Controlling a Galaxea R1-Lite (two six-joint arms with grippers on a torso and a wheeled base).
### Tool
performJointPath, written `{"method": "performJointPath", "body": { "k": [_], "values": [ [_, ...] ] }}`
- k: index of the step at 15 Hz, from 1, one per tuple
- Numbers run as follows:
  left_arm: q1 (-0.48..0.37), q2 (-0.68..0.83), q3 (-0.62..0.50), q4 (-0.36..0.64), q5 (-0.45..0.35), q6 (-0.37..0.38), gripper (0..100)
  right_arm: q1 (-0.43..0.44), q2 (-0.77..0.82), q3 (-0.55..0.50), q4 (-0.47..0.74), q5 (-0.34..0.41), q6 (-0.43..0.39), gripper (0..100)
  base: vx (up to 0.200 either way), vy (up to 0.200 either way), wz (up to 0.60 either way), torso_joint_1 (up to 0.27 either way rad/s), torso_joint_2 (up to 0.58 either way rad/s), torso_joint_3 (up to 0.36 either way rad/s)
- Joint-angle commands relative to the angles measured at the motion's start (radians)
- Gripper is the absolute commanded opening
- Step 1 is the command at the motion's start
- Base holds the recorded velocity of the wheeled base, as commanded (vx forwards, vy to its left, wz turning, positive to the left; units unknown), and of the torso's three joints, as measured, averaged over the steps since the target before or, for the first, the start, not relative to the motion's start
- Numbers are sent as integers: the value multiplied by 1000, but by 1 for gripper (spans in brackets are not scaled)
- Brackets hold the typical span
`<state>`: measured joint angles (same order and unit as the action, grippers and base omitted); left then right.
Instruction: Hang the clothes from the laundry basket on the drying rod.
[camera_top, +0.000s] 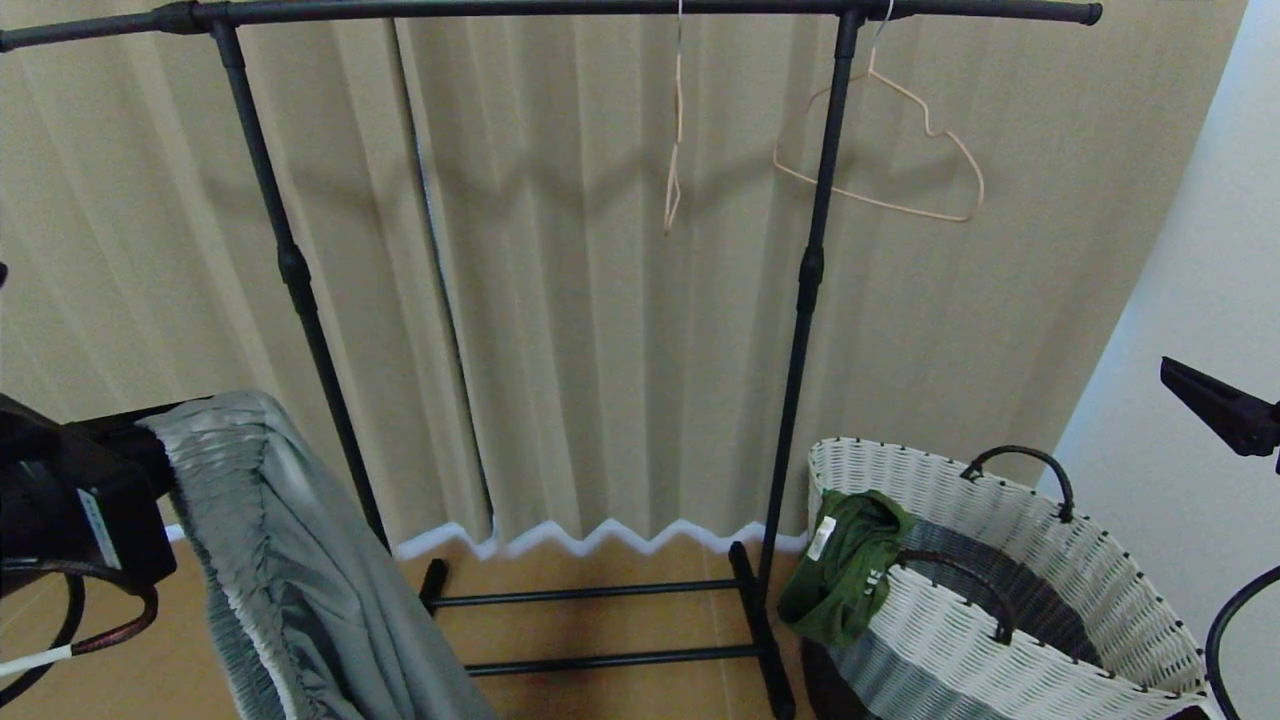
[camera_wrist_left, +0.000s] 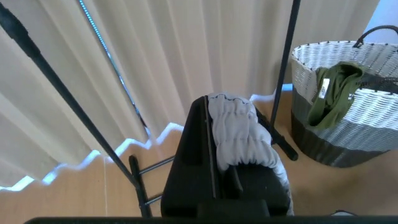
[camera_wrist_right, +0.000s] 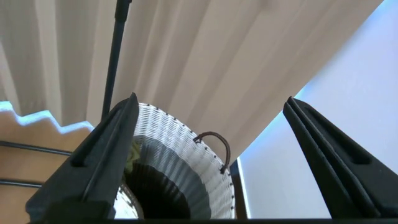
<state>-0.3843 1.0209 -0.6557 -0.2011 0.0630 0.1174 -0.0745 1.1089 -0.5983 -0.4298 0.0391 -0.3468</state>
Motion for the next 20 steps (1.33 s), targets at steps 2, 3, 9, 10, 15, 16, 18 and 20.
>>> {"method": "performJointPath", "body": {
  "k": [2,3,9,10,15,16,18,20],
  "values": [
    [1,13,8,-29,0,-1,0,1,2,5,-1,1,2,100,0,0,0,36,-268,-227],
    [1,13,8,-38,-2,1,0,-1,2,2,-1,1,3,100,0,0,0,61,-168,-295],
    [1,15,18,-46,-38,22,0,1,3,-6,-4,1,6,100,0,0,0,115,-469,-320],
    [1,13,19,-46,-38,24,0,1,6,-6,-4,1,6,100,0,0,0,163,-466,-315],
    [1,-5,41,-49,-40,25,0,1,3,29,-4,54,9,100,0,0,0,169,-462,-303],
    [1,-16,65,-63,-40,24,0,1,0,52,-12,82,11,100,0,0,0,188,-471,-300],
    [1,-21,84,-118,-40,27,0,1,3,46,-43,119,38,100,0,0,0,200,-476,-293],
    [-4,-16,104,-169,-42,33,0,1,6,26,-49,162,83,100,0,0,0,200,-495,-298]
  ]
}}
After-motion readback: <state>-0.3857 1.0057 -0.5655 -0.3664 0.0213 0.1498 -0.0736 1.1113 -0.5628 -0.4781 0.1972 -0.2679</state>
